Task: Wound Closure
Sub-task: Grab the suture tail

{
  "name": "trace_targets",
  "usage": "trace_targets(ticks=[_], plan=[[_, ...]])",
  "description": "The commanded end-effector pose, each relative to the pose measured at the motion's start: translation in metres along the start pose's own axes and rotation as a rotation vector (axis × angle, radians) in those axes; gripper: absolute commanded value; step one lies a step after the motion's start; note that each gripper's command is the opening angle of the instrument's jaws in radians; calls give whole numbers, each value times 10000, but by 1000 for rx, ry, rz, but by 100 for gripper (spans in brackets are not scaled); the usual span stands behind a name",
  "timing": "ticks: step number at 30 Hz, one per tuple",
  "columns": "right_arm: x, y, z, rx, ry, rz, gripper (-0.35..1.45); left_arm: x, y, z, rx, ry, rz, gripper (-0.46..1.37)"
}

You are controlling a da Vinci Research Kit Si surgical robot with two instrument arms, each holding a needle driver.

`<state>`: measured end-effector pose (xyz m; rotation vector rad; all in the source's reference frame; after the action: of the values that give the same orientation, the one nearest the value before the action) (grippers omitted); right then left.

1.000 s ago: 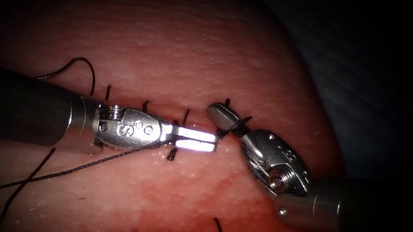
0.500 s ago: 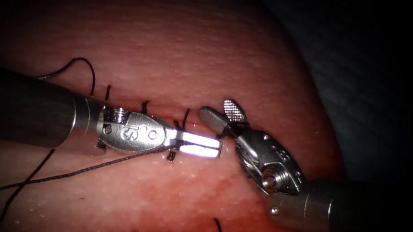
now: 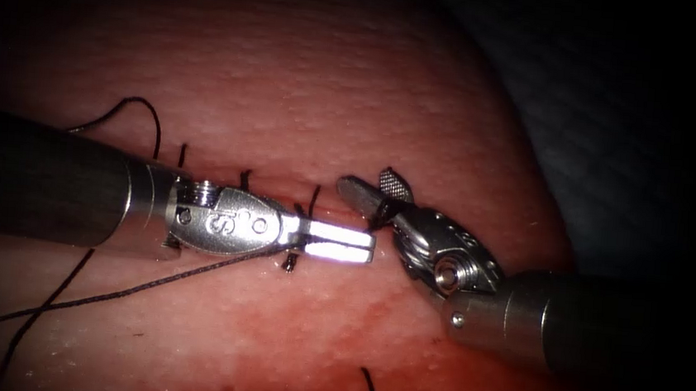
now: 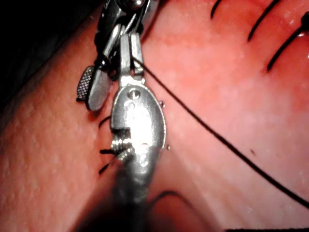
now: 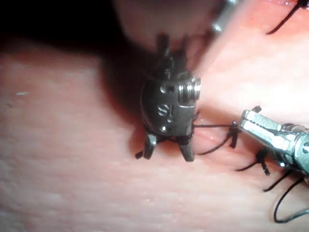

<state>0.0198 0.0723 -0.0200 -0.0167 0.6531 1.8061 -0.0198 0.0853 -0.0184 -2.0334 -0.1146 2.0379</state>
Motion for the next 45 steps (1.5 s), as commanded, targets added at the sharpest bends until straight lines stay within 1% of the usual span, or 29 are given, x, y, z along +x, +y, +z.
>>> trace_targets(ticks=[1,10,15,18,23,30,35,37,38,39,40,41,42,44,45], plan=[[0,-1,-1,-22,5,8,73,0,0,0,-2,1,0,-35],[2,0,-8,-112,38,37,68,1,1,0,0,-1,0,-35],[5,5,-5,-160,66,51,67,3,2,0,-3,1,0,-35],[5,6,-2,-171,64,55,66,4,4,0,-5,3,0,-35],[4,11,5,-199,44,66,56,5,6,1,-8,6,6,-35],[-8,16,16,-218,-6,83,55,9,9,1,-17,13,10,-35],[-7,17,20,-225,-15,82,52,12,11,0,-19,15,10,-35],[-7,17,21,-226,-14,83,47,12,12,0,-22,17,10,-35],[-6,16,23,-225,-15,84,38,13,13,0,-22,17,10,-35],[-6,15,24,-226,-15,85,37,13,13,0,-22,17,16,-35],[-5,14,25,-226,-18,86,13,13,13,0,-22,18,16,-35],[-4,13,26,-228,-17,87,-6,13,13,0,-22,18,16,-35],[-4,12,27,-229,-16,88,-35,14,14,0,-23,18,16,-35],[-4,9,28,-241,-5,90,-35,14,14,-1,-23,18,16,-35],[-4,6,28,-261,5,90,-35,14,14,-1,-24,18,16,-35]])
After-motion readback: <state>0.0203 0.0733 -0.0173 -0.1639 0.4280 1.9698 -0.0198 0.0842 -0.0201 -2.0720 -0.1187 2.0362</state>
